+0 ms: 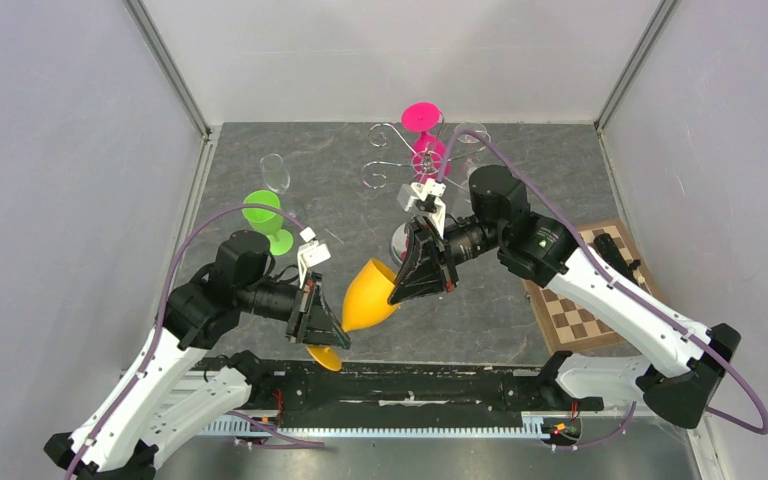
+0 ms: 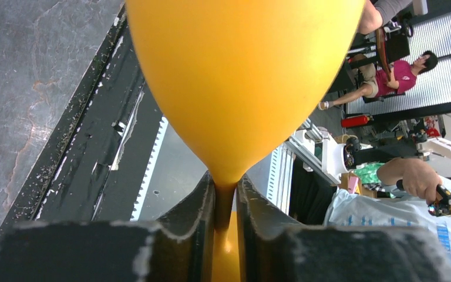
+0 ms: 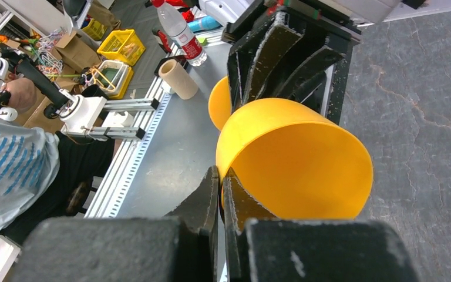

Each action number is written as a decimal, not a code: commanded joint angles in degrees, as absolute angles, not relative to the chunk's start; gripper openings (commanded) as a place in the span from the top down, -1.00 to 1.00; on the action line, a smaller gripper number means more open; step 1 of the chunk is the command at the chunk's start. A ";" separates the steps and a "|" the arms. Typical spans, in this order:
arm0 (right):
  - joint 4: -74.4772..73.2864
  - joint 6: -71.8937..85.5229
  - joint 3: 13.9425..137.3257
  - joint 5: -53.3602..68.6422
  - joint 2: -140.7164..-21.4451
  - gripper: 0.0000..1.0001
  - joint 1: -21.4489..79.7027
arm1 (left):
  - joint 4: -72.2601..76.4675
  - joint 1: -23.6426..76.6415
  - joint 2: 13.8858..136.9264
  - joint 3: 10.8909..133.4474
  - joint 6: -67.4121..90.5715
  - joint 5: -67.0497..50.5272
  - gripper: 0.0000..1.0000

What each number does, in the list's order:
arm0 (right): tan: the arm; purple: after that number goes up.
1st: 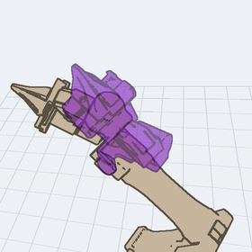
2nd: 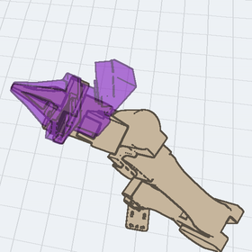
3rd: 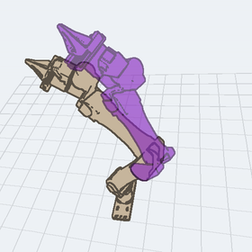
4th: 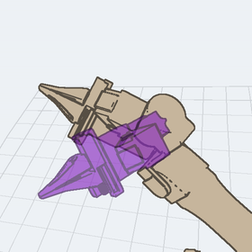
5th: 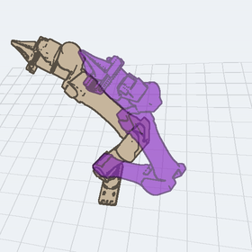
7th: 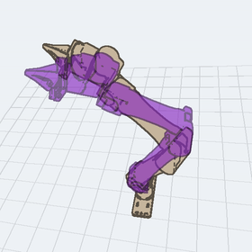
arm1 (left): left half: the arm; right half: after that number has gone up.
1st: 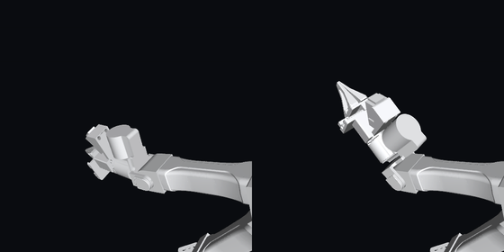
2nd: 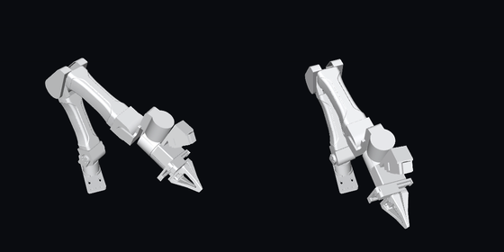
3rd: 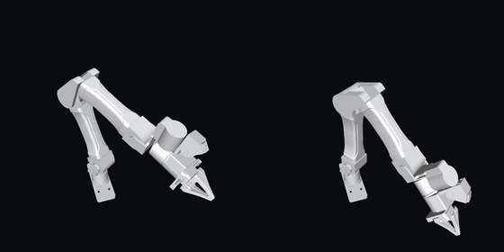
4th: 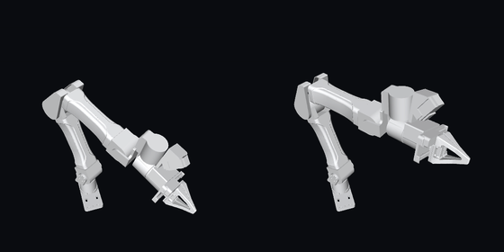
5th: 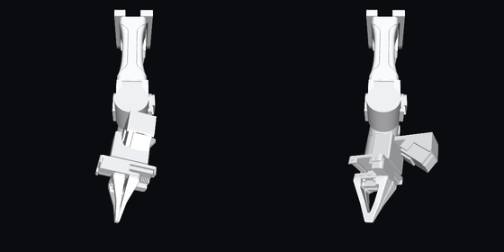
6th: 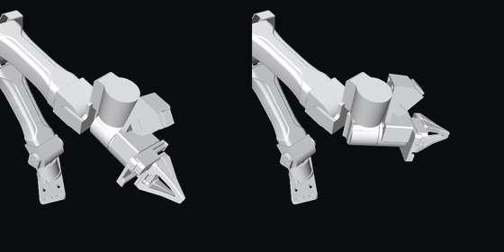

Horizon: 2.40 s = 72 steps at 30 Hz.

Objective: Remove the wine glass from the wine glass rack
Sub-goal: Place the wine glass at the center of the board.

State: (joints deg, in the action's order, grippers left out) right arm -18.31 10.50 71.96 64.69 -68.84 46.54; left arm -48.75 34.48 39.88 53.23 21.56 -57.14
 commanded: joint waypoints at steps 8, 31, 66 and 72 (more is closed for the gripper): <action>-19.30 6.39 71.22 63.57 -66.27 1.00 46.51 | -50.26 34.39 41.63 55.85 19.09 -52.98 -0.29; -53.30 1.14 70.85 17.22 -54.18 1.00 46.50 | -40.09 34.33 43.97 49.52 23.30 -41.90 -0.35; -50.71 4.44 77.34 -9.00 -64.23 1.00 15.28 | -29.32 34.37 37.48 39.67 26.08 -45.42 -0.33; -44.91 5.19 79.96 -8.73 -70.89 1.00 9.65 | -28.62 34.41 37.35 39.43 26.42 -45.57 -0.33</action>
State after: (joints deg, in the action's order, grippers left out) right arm -52.38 5.87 76.58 -10.13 -67.64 12.43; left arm -31.94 34.48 37.71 39.66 23.59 -44.07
